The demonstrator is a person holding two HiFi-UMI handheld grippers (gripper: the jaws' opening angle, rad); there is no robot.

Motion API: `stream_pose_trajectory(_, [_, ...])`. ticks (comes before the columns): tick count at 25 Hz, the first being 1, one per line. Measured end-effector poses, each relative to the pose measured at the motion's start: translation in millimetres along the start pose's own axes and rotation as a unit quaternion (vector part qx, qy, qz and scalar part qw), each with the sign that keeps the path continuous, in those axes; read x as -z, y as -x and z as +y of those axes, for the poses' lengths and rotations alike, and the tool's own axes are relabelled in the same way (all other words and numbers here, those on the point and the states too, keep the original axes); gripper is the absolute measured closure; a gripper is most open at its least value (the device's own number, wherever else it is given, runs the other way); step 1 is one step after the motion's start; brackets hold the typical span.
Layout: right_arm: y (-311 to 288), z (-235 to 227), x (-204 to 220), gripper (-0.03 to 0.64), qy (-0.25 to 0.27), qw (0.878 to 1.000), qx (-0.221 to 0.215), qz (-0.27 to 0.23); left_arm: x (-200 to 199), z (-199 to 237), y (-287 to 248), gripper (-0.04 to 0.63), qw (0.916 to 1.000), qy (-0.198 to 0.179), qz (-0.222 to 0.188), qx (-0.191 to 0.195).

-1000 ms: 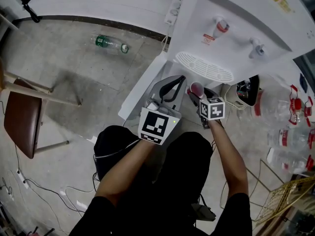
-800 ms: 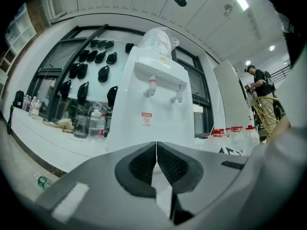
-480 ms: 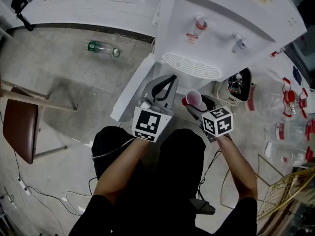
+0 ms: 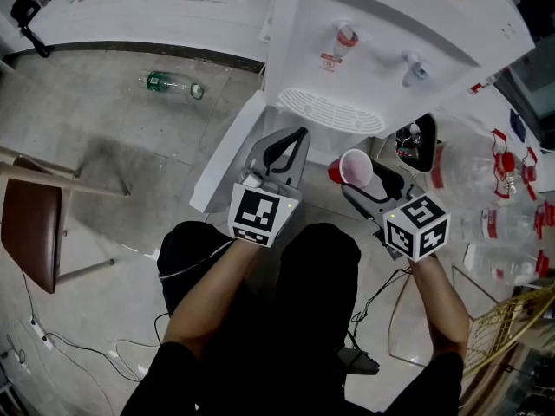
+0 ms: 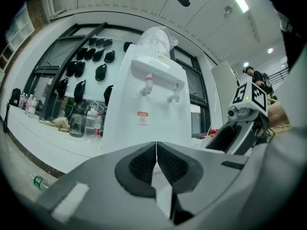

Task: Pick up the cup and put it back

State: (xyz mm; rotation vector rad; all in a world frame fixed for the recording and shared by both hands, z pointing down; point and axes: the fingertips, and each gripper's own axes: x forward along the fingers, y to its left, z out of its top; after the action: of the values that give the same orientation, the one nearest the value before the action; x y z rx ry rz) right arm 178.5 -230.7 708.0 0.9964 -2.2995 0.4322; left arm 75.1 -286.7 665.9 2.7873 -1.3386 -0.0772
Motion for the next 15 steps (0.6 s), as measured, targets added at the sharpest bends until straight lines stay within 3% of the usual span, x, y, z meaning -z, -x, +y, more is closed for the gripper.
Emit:
stream_pose_trajectory(7, [29.1, -26.5, -58.4, 0.319, 0.014, 0.997, 0.044, -0.055, -3.3, -0.9, 3.1, 0.588, 1.0000, 0.000, -0.002, 0.002])
stream_pose_trajectory(15, [17.5, -69.4, -68.4, 0.319, 0.007, 0.995, 0.086, -0.049, -3.7, -3.4, 4.8, 0.588, 1.0000, 0.006, -0.002, 0.006])
